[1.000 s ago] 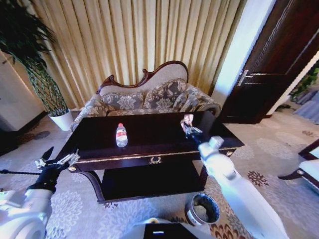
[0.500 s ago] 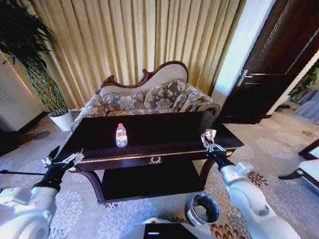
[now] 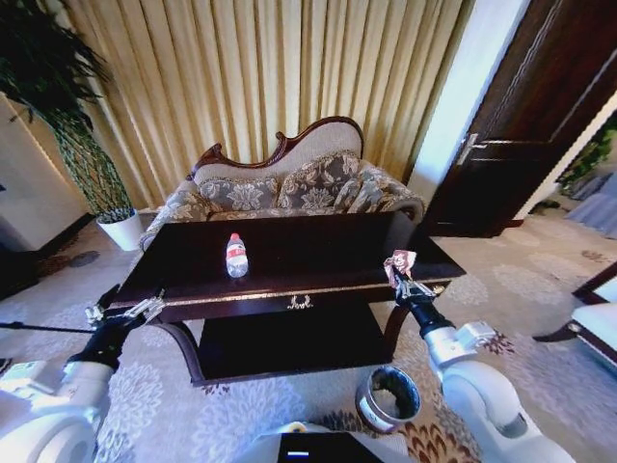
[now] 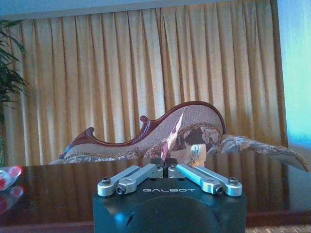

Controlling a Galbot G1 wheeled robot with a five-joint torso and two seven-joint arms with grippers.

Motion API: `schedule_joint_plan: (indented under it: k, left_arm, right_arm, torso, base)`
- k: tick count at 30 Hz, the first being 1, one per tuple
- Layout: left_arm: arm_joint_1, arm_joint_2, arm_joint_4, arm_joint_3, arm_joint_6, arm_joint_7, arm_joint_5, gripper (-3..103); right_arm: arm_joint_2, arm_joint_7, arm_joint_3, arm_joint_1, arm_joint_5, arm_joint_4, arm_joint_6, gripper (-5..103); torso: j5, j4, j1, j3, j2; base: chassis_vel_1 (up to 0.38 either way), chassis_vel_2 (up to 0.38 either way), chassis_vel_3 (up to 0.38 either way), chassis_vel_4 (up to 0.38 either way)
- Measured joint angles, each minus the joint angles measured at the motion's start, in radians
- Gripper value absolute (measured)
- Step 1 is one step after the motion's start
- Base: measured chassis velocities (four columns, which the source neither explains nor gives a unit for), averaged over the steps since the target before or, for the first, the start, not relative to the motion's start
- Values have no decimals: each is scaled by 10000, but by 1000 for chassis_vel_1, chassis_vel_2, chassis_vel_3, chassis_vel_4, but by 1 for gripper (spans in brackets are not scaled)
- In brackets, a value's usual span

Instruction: Move to the front of the table and place the trash on the table into the trash bin.

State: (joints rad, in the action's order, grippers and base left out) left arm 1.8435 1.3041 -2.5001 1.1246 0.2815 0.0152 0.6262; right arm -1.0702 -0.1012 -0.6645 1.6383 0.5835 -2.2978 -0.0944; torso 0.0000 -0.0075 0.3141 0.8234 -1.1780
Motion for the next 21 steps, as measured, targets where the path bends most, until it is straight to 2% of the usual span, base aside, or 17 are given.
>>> schedule_joint_plan:
  k: [8,13,15,18,21]
  left_arm:
    - [13,29,0,50,21,2,-204,100]
    - [7,121,0,-79,35,-1,-203,100]
    - [10,185,0,-131,37,-5,-203,100]
    - [5,206,0,-141,38,-4,-203,100]
    - [-63,236,0,-148,29,-1,-218,100]
  right_arm:
    - [-23,-4,121,-139,-133,275,-8,0]
    - [-79,41,361,-161,-287,1020,-88,0]
    - [-151,49,579,-189,-396,1824,-413,0]
    - [-275,37,792,-350,-897,2654,-531,0]
    - [-642,25,1260,-929,-1826,4907,-732,0]
  torso:
    - [1,-2,-4,-1,-2]
    - [-1,0,-7,-4,-6]
    - [-1,-1,-6,-1,-3]
    - [2,1,1,2,2]
    - [3,-1,8,4,5]
  base:
    - [197,-203,-199,189]
    - [84,-97,-81,90]
    - [0,0,0,0]
    - [0,0,0,0]
    - [0,0,0,0]
